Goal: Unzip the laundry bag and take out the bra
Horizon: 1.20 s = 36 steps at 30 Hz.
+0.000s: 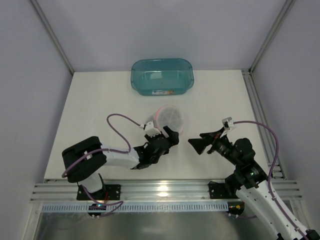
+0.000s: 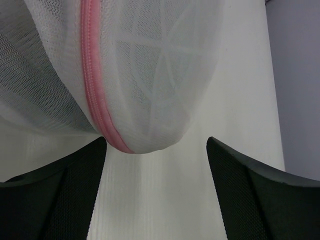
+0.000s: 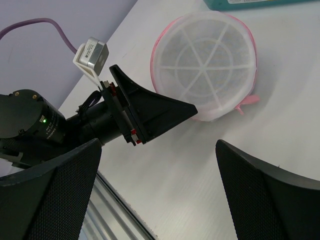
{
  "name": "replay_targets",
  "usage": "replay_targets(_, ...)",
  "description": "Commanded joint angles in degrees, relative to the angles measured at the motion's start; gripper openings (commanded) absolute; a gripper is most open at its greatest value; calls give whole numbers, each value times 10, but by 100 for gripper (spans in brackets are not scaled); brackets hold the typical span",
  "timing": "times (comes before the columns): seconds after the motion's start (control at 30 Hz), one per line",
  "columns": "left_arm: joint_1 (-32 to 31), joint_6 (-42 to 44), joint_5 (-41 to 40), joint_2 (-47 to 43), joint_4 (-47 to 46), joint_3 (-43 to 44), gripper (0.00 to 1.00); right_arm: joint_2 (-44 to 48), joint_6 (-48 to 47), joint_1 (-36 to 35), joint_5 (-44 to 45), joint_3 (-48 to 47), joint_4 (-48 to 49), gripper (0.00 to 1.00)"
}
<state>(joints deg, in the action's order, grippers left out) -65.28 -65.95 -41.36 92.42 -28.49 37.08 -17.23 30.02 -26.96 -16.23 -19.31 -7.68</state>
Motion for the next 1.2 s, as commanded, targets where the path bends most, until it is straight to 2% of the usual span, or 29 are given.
replay_targets(0.0, 1, 16, -59, 11, -30, 18, 81, 4, -9, -4, 2, -5, -3, 100)
replay_targets(0.07, 5, 22, -58, 18, -62, 13, 72, 6, -11, -4, 6, -3, -8, 99)
replay_targets(0.1, 7, 27, -55, 25, -86, 9, 62, 8, -13, -4, 8, -1, -9, 99)
replay_targets(0.17, 9, 30, -45, 32, -115, 1, 48, 9, -15, -4, 11, 1, -15, 99)
replay_targets(0.2, 9, 31, -43, 37, -127, -3, 35, 9, -15, -3, 12, 2, -17, 100)
replay_targets(0.27, 9, 27, -37, 40, -151, -14, 23, 8, -23, -4, 16, 2, -24, 100)
replay_targets(0.3, 9, 26, -35, 40, -155, -17, 11, 8, -24, -4, 20, 3, -27, 99)
replay_targets(0.37, 9, 23, -30, 31, -157, -26, 0, 5, -29, -4, 29, 3, -36, 99)
replay_targets(0.5, 11, 31, 5, -33, -143, -54, 0, -35, -46, -4, 82, -15, -87, 99)
replay_targets(0.57, 13, 26, 20, -106, -107, -68, 0, -55, -55, -3, 92, -28, -112, 100)
replay_targets(0.7, 38, 22, 101, -241, 0, -85, 0, -86, -47, -4, 74, -33, -103, 99)
replay_targets(0.73, 47, 19, 168, -267, 19, -88, 0, -89, -46, -5, 60, -30, -99, 99)
replay_targets(0.77, 87, 12, 205, -313, 41, -87, 0, -89, -46, -6, 51, -28, -87, 100)
replay_targets(0.87, 169, -9, 351, -376, 85, -93, 0, -88, -56, -12, 23, -27, -77, 99)
replay_targets(0.97, 210, -11, 451, -393, 127, -83, 0, -92, -59, -15, -4, -28, -68, 99)
replay_targets(1.1, 226, 1, 486, -386, 153, -80, 0, -101, -56, -20, -40, -24, -45, 99)
replay_targets(1.17, 226, -4, 517, -371, 135, -88, 0, -108, -52, -26, -57, -21, -26, 97)
